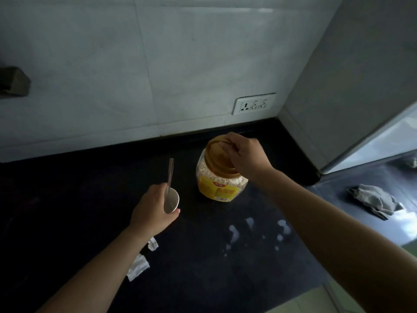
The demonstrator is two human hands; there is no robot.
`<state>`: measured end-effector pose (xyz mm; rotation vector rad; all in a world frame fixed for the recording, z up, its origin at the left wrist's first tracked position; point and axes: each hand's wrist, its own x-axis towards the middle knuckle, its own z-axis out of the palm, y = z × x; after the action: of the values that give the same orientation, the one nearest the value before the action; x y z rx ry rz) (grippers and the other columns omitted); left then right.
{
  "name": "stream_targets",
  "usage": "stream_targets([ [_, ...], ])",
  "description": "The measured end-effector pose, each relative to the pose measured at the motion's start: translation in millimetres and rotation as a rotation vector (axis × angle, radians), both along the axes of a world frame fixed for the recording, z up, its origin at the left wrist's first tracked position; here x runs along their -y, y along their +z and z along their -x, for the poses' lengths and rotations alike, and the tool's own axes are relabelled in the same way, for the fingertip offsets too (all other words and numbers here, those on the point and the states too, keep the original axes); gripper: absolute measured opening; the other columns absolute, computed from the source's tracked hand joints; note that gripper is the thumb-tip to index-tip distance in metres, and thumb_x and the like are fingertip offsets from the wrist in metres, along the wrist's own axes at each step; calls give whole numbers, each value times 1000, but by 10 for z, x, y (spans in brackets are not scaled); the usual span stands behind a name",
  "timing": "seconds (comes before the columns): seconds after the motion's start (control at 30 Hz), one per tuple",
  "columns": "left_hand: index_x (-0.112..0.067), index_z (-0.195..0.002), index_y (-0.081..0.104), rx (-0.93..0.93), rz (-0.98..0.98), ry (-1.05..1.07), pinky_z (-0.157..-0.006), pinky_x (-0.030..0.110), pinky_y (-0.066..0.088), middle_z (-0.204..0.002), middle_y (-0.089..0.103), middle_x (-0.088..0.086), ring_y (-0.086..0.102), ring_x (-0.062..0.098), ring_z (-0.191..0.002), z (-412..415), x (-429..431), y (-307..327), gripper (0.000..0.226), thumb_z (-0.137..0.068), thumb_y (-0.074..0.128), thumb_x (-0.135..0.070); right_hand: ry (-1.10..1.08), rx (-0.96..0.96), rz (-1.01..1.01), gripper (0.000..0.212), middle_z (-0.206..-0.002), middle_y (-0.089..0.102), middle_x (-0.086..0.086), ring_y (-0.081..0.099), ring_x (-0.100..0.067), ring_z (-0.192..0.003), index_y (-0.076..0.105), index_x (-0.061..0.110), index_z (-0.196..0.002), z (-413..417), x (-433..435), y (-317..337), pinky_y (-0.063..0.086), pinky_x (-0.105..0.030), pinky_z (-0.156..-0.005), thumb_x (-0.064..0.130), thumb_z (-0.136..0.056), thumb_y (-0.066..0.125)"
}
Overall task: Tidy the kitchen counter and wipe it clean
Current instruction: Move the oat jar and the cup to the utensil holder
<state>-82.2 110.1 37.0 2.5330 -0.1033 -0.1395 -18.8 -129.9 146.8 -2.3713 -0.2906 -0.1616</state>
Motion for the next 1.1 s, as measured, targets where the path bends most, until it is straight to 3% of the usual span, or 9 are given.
stream_targets([
  [0.13,-23,-116,49,56,47,26,-71,29,50,-115,51,-2,56,13,-93,108,-91,294,55,-70,76,-38,-14,8,-33,17,-65,53,22,55,3,-64,53,39,-79,157,-30,120,38,-13,-56,27,-91,54],
  [0.23,-27,-108,52,101,80,25,-69,26,49,-110,52,-5,57,10,-89,289,-64,472,47,-69,76,-39,-36,97,-139,25,-67,54,32,54,18,-74,53,46,-80,502,17,216,39,-2,-59,24,-89,57],
  [0.37,-26,-109,53,185,148,40,-72,21,45,-111,52,-6,57,9,-96,730,127,607,47,-69,78,-35,-70,147,-177,33,-70,54,45,54,17,-71,49,50,-70,1173,195,341,37,-1,-57,24,-89,57],
  [0.47,-23,-112,53,212,191,55,-76,20,43,-115,51,-4,53,8,-100,1222,342,622,54,-66,79,-31,-62,190,-179,29,-72,55,41,56,11,-70,50,48,-77,1808,374,409,38,-3,-56,24,-91,55],
  [0.57,-35,-110,49,221,234,122,-70,12,35,-105,46,-18,48,-6,-90,1850,535,630,57,-62,81,-30,-71,229,-197,20,-66,57,28,57,4,-67,53,44,-84,2466,618,374,39,-7,-55,25,-90,55],
  [0.73,-28,-116,52,192,244,164,-75,13,34,-106,47,-16,48,1,-95,3190,926,523,61,-63,81,-29,-84,140,-234,13,-60,57,12,56,-5,-60,61,23,-76,3593,978,156,38,-10,-50,31,-86,57],
  [0.87,-22,-122,52,107,213,238,-76,12,33,-112,47,-10,47,5,-99,4316,1228,354,64,-65,81,-30,-7,26,-163,11,-58,52,20,55,-3,-58,56,31,-74,4434,1120,-145,38,-12,-48,33,-85,57],
  [1.0,-25,-123,51,18,215,312,-77,8,31,-110,46,-15,43,-5,-98,5229,1282,318,67,-64,75,-43,135,-115,-61,19,-64,57,7,54,-10,-57,61,16,-78,5068,1137,-417,41,-24,-47,32,-87,57],
  [1.1,-26,-125,48,-17,162,403,-81,18,37,-114,46,-17,46,0,-103,5777,1136,341,72,-62,70,-53,225,-177,-39,21,-60,58,3,53,-12,-55,59,14,-73,5379,1004,-495,40,-23,-47,30,-87,58],
])
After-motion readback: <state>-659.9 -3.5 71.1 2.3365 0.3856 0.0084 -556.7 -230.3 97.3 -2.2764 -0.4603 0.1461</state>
